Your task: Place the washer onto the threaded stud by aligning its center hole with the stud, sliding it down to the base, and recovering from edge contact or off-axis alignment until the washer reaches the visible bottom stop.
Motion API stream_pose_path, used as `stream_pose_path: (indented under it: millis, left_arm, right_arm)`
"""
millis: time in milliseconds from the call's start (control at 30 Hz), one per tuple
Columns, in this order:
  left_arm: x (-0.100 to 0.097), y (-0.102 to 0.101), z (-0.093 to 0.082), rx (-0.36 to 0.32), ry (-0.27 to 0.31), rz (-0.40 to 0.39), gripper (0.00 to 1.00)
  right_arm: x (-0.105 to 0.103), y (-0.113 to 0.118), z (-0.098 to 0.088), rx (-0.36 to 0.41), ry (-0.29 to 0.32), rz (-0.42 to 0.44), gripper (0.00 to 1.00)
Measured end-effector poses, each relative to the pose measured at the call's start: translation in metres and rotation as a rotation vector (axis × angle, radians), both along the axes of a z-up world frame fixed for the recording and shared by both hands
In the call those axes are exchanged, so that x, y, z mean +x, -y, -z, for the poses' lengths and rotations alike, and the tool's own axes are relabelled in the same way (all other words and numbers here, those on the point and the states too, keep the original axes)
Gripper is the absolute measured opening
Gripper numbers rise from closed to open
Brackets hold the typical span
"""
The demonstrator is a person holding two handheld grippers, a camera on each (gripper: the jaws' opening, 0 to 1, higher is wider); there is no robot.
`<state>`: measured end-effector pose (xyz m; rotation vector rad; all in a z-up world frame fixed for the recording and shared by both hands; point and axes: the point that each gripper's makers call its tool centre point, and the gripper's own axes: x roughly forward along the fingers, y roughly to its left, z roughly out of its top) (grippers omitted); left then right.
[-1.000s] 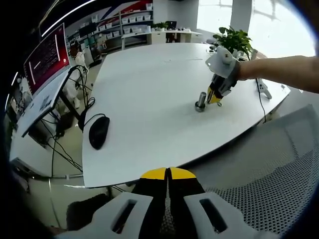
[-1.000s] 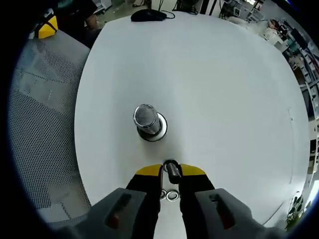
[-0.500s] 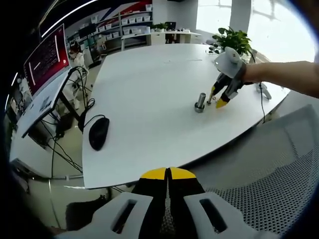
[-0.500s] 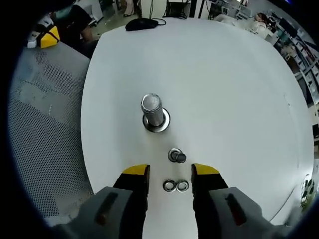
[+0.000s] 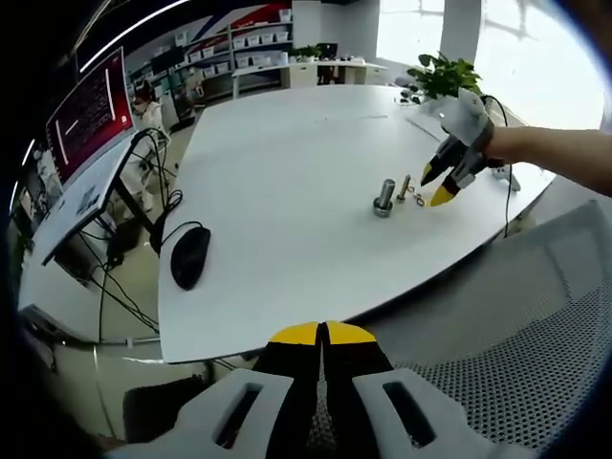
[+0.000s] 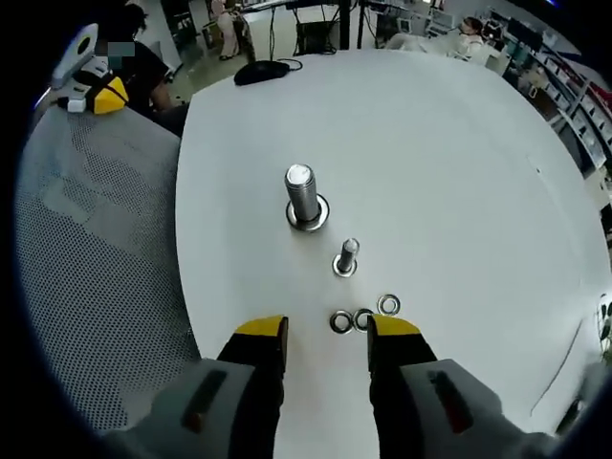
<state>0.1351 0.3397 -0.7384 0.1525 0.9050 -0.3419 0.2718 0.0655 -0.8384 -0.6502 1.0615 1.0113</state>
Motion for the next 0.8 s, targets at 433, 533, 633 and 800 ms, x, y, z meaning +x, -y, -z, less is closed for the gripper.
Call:
stream_pose_path:
  millis: [433, 533, 633, 800]
  left_arm:
    - [0.001, 0.000, -0.001, -0.005, 0.008, -0.002, 0.00]
    - [0.001, 0.000, -0.001, -0.005, 0.009, -0.001, 0.00]
    - [0.002, 0.000, -0.001, -0.005, 0.011, 0.000, 0.00]
    - [0.002, 0.001, -0.002, -0.009, 0.016, -0.002, 0.00]
  right_arm:
    - [-0.019, 0.026, 0.016, -0.033, -0.044, 0.026, 0.35]
    - [-0.022, 0.032, 0.020, -0.055, -0.052, 0.024, 0.34]
    - [-0.030, 0.037, 0.023, -0.086, -0.091, 0.011, 0.33]
    - [-0.036, 0.037, 0.025, -0.095, -0.110, -0.008, 0.33]
